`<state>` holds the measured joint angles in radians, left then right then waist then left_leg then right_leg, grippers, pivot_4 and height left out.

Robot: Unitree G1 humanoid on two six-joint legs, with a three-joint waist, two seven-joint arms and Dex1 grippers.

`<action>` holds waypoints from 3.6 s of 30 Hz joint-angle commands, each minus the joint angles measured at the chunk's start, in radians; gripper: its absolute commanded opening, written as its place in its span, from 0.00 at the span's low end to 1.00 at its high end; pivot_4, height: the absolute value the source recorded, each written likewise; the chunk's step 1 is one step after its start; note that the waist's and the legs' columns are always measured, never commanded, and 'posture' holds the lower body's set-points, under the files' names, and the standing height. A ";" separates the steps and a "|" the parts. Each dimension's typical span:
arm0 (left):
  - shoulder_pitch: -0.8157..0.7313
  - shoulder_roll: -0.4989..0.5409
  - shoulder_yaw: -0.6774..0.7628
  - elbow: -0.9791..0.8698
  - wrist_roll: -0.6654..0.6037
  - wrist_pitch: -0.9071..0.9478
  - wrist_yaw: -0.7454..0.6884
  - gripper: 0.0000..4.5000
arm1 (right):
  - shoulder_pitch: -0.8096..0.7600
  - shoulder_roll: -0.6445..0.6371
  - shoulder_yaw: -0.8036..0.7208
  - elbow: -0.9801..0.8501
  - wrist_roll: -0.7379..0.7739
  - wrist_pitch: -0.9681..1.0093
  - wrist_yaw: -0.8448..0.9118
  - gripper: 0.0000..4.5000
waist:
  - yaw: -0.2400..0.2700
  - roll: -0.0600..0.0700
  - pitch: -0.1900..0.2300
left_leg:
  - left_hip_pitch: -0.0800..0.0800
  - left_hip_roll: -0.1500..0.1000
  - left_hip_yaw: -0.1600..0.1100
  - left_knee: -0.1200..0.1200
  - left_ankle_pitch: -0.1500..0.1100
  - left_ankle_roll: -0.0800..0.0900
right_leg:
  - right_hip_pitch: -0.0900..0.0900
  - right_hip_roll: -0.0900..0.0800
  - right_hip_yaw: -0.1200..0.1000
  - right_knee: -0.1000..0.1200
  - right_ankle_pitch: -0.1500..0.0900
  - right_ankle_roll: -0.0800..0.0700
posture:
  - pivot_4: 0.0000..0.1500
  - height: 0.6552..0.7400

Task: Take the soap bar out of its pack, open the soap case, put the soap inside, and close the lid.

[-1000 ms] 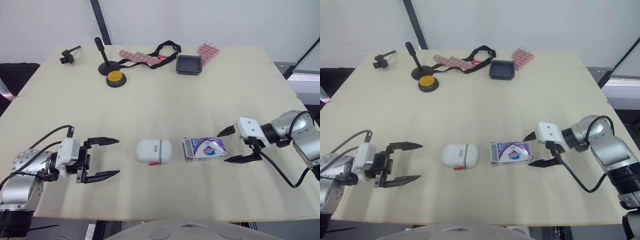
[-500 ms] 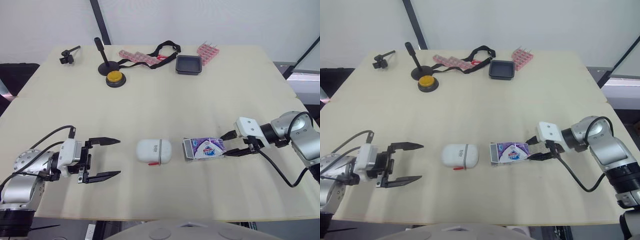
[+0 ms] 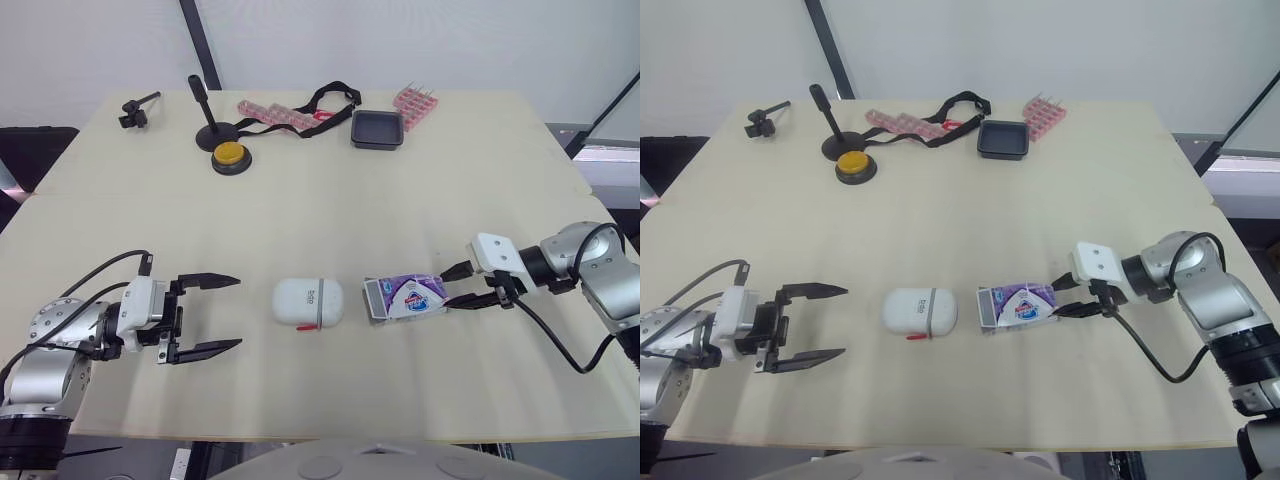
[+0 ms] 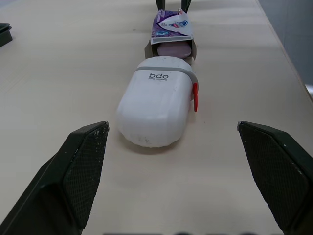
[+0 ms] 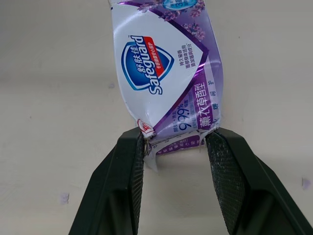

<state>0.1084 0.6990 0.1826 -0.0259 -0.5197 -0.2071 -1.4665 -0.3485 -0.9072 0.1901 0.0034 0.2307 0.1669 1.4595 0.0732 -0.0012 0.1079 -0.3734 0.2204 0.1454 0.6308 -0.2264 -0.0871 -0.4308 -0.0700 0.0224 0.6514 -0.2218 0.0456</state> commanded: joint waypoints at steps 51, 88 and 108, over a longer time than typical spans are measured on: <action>-0.071 -0.001 -0.032 0.025 0.004 -0.012 0.037 1.00 | 0.194 -0.086 -0.672 0.147 0.202 0.243 -0.340 0.44 | 0.005 -0.003 -0.003 | 0.000 0.001 0.000 0.003 0.000 0.000 | 0.000 0.000 0.000 0.002 0.000 0.000 | 1.00 0.87; -0.081 -0.004 -0.046 -0.014 0.008 -0.002 0.088 1.00 | 0.400 0.218 -0.724 -0.151 0.196 0.117 -0.668 0.99 | 0.006 0.002 -0.005 | 0.000 0.000 0.001 0.002 -0.001 -0.004 | -0.001 0.000 0.002 0.001 0.000 0.000 | 1.00 0.87; -0.391 0.011 -0.264 0.082 0.145 0.103 0.007 1.00 | 0.795 0.279 -0.563 -0.210 0.249 -0.341 -0.185 0.99 | 0.000 0.001 -0.006 | -0.001 -0.001 0.000 0.001 -0.001 -0.003 | 0.001 -0.005 0.001 -0.001 0.000 0.000 | 1.00 0.87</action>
<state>-0.2665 0.7025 -0.0685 0.0645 -0.3889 -0.1194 -1.4547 0.4542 -0.6263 -0.3628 -0.2016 0.4734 -0.1481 1.2798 0.0729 -0.0004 0.1022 -0.3743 0.2197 0.1456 0.6317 -0.2271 -0.0903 -0.4297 -0.0749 0.0231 0.6506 -0.2219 0.0459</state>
